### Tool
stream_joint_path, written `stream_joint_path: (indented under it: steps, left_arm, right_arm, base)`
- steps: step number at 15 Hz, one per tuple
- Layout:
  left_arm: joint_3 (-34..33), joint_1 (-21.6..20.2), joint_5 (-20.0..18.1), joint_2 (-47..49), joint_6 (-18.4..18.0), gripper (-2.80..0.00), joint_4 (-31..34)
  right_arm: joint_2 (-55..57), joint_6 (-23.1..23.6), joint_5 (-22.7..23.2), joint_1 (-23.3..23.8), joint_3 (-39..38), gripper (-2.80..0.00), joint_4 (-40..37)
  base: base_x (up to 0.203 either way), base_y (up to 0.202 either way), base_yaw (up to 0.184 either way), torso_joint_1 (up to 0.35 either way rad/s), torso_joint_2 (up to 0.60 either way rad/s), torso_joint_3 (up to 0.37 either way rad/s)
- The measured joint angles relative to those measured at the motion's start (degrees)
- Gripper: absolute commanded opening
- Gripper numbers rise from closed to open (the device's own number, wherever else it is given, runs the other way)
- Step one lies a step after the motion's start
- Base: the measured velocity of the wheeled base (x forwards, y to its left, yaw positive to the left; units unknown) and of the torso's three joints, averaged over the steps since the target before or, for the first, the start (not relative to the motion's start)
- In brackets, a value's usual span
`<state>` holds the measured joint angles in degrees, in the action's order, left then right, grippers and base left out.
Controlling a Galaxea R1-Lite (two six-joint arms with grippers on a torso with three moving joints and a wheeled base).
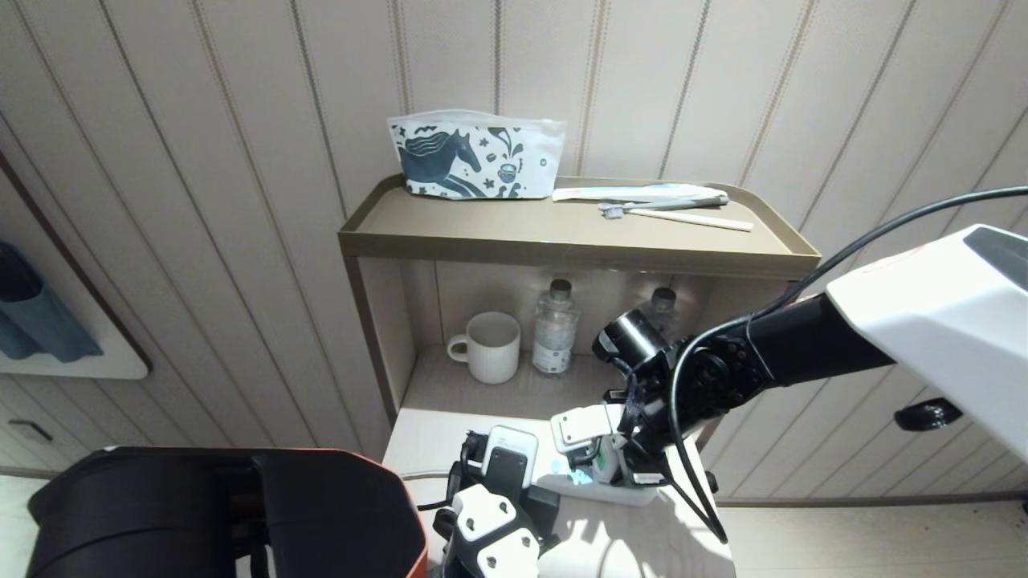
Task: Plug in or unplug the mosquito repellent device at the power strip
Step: Hold the socket with your left hand and unplug it with your right hand
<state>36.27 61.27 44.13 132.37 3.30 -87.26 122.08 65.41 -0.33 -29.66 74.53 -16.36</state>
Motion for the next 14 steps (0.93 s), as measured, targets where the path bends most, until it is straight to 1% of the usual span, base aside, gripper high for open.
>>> stream_joint_path:
  steps: [4,8,11,14]
  left_arm:
    - [0.4,-0.4,0.1,0.4,0.4,-2.80,0.0]
    - [2.3,-0.9,0.1,7.0,0.8,-2.80,0.1]
    - [6.5,-1.1,0.1,11.3,0.5,-2.80,1.0]
    - [7.6,-1.1,0.2,13.2,0.4,-2.80,1.0]
  right_arm:
    - [0.1,0.0,0.0,0.0,0.2,-2.80,0.0]
    - [0.2,0.0,0.0,0.2,0.3,-2.80,0.0]
    - [0.2,-0.1,0.1,0.9,0.5,-2.80,-0.1]
    - [0.2,-0.1,0.1,1.0,0.5,-2.80,-0.1]
  base:
    - [0.000,0.000,0.000,0.000,0.00,0.000]
    - [0.000,0.000,0.000,0.000,0.00,0.000]
    - [0.000,0.000,0.000,0.000,0.00,0.000]
    - [0.000,0.000,0.000,0.000,0.00,0.000]
